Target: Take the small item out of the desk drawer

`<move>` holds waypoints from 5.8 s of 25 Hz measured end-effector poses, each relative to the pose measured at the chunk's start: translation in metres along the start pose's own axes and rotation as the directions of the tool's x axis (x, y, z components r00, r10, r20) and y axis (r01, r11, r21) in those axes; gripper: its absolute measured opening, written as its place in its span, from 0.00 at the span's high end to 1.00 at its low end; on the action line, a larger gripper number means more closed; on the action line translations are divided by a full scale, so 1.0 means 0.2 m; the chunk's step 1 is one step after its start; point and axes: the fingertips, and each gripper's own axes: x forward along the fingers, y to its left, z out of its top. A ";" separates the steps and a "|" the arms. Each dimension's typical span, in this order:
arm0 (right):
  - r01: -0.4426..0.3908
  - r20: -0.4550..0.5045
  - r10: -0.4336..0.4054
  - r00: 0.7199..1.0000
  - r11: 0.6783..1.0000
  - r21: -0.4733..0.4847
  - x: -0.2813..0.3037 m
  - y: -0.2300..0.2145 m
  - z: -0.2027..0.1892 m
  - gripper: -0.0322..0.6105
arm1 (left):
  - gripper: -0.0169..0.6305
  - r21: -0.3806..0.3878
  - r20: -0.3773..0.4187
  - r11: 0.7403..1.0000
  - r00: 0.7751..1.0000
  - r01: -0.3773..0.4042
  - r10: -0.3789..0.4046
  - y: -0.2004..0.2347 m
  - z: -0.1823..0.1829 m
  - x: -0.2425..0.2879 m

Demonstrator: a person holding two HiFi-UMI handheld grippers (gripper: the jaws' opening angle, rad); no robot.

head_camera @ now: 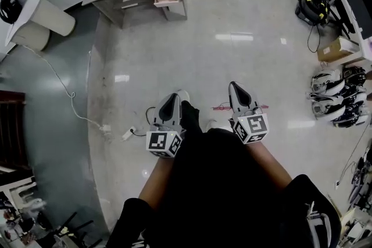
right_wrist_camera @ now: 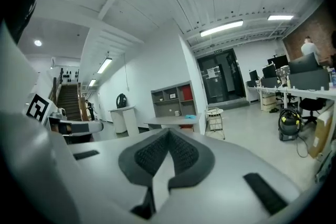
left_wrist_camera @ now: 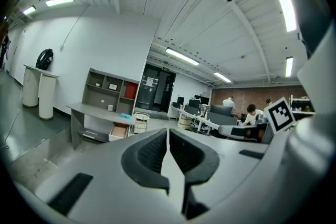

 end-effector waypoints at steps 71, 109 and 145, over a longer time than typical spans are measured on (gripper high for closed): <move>-0.021 -0.174 0.005 0.985 0.996 -0.088 2.57 0.03 0.41 0.57 | 0.65 -0.132 0.069 0.989 0.995 -0.064 0.074 2.16 0.62 1.44; -0.428 -0.503 0.382 0.775 0.903 0.027 4.20 -0.60 0.41 0.56 | 0.65 -0.149 -0.070 0.972 0.983 -0.180 0.171 2.60 0.96 3.00; -0.684 -0.903 0.290 0.318 0.730 -0.007 5.08 -0.50 -1.08 0.56 | 0.65 -0.366 -0.130 0.868 0.942 -0.337 0.311 3.17 0.53 3.07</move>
